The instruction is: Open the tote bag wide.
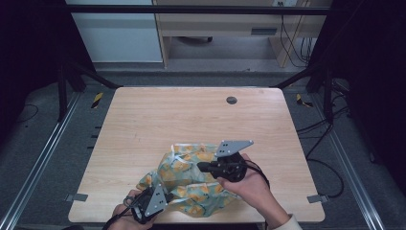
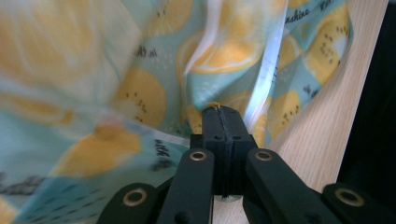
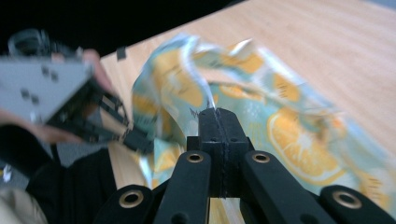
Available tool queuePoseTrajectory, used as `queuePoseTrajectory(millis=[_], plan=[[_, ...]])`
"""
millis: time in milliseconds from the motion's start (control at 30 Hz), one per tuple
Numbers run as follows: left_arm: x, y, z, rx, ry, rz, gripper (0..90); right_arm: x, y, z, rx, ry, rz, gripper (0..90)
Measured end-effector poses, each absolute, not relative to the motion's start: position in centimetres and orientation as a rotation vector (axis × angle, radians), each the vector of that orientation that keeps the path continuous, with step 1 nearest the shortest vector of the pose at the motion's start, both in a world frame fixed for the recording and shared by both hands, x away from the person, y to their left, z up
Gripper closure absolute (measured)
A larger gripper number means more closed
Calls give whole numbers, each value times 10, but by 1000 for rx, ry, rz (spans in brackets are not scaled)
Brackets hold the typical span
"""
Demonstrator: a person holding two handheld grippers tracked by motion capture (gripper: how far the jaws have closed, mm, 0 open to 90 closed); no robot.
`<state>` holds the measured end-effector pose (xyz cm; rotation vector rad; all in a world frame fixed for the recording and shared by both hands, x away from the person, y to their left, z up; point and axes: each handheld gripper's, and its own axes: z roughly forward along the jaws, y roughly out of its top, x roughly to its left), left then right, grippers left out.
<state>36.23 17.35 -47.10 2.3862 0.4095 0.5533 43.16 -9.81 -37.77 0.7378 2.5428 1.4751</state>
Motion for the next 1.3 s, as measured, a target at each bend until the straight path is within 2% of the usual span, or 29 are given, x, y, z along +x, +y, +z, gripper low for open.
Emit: queuePoseTrajectory(millis=[367, 633, 1300], plan=[[367, 179, -471, 2384, 468, 557, 900, 480, -105, -344, 763, 2427, 1372, 900], [372, 189, -469, 2383, 532, 556, 900, 512, -95, -351, 809, 2421, 1292, 900], [376, 195, -469, 2368, 579, 549, 900, 526, -92, -352, 818, 2396, 1282, 900]])
